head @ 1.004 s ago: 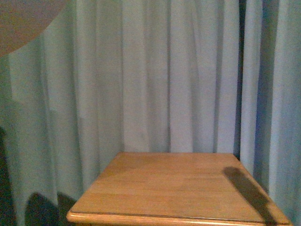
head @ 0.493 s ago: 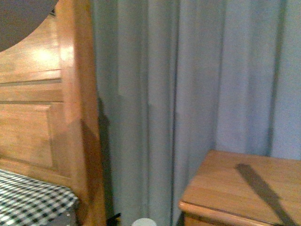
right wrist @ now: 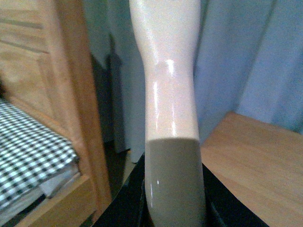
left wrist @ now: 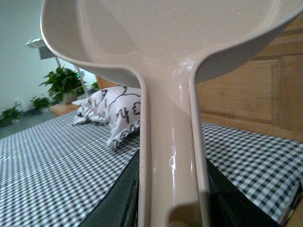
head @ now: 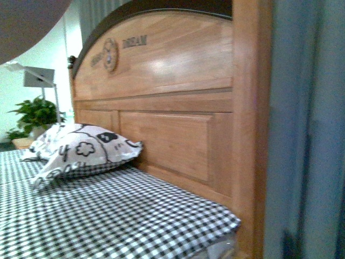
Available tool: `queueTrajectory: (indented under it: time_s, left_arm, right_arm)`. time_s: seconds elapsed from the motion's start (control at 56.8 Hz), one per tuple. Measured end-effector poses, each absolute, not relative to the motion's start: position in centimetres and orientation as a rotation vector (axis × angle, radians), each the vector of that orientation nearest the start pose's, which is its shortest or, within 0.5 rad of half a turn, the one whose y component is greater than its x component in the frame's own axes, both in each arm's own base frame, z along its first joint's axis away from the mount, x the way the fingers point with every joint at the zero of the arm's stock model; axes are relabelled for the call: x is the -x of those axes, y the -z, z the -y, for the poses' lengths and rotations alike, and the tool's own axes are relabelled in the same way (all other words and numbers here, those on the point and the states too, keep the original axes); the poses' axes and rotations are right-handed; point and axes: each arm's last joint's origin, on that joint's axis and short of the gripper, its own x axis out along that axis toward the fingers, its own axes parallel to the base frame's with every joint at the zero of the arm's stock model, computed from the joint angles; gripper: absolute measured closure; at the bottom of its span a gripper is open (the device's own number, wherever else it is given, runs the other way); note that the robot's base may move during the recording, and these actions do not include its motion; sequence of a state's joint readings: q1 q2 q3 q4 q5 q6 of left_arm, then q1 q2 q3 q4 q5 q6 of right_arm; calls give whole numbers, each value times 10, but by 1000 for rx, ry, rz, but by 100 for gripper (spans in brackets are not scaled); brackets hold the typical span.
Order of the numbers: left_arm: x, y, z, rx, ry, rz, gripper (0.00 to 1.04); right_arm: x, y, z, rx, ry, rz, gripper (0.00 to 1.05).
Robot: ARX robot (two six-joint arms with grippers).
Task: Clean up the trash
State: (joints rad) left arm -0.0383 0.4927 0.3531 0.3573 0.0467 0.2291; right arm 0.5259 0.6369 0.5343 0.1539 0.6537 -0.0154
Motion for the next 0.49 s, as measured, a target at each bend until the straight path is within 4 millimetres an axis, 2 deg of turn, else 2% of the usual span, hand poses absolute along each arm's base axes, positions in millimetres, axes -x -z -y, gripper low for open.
queueTrajectory:
  time_s: [0.493]
  left_arm:
    - [-132, -274, 7, -229, 62, 226, 77]
  right_arm:
    - [-137, -299, -59, -13, 130, 41, 85]
